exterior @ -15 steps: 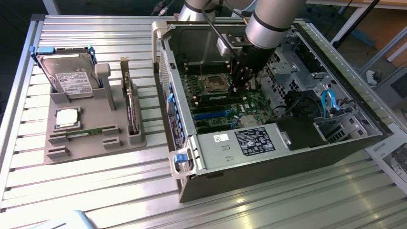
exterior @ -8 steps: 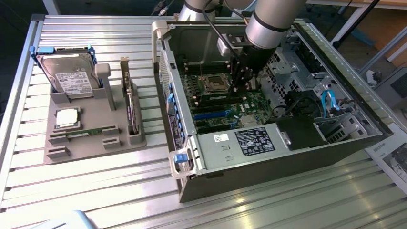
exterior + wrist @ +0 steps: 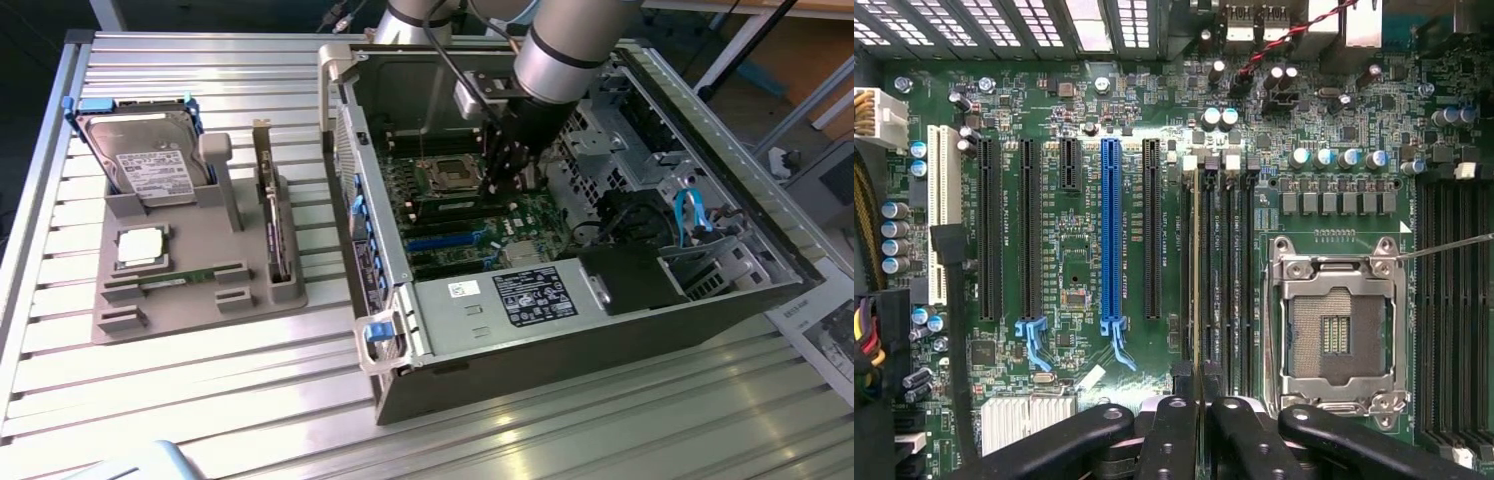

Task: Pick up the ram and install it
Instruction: 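Insert the ram into the slot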

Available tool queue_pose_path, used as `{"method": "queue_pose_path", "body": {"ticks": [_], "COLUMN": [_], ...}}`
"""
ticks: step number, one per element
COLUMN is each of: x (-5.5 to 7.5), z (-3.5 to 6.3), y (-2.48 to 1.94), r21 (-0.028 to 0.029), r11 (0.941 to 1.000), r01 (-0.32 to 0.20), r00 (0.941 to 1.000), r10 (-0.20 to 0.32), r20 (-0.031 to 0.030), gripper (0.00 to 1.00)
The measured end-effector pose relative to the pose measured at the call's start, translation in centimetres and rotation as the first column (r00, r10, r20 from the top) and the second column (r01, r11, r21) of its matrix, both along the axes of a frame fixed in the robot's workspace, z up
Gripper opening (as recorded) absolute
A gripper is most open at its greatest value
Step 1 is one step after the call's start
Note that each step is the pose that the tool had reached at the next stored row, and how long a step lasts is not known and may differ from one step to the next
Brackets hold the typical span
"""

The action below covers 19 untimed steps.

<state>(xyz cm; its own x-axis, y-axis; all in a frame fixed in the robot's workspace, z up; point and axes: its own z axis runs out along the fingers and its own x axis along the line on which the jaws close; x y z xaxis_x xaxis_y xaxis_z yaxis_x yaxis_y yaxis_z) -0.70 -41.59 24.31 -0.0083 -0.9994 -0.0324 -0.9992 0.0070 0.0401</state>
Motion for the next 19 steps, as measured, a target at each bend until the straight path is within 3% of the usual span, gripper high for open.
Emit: {"method": "queue_pose_path", "body": {"ticks": [19], "x": [-0.04], "z": [-0.27], "y": [-0.01], "r21": [0.0002], "r11": [1.0000], "r01": [0.000], "r00": [1.0000], "r10": [0.000], "r20": [0.0001], "gripper": [0.12]}}
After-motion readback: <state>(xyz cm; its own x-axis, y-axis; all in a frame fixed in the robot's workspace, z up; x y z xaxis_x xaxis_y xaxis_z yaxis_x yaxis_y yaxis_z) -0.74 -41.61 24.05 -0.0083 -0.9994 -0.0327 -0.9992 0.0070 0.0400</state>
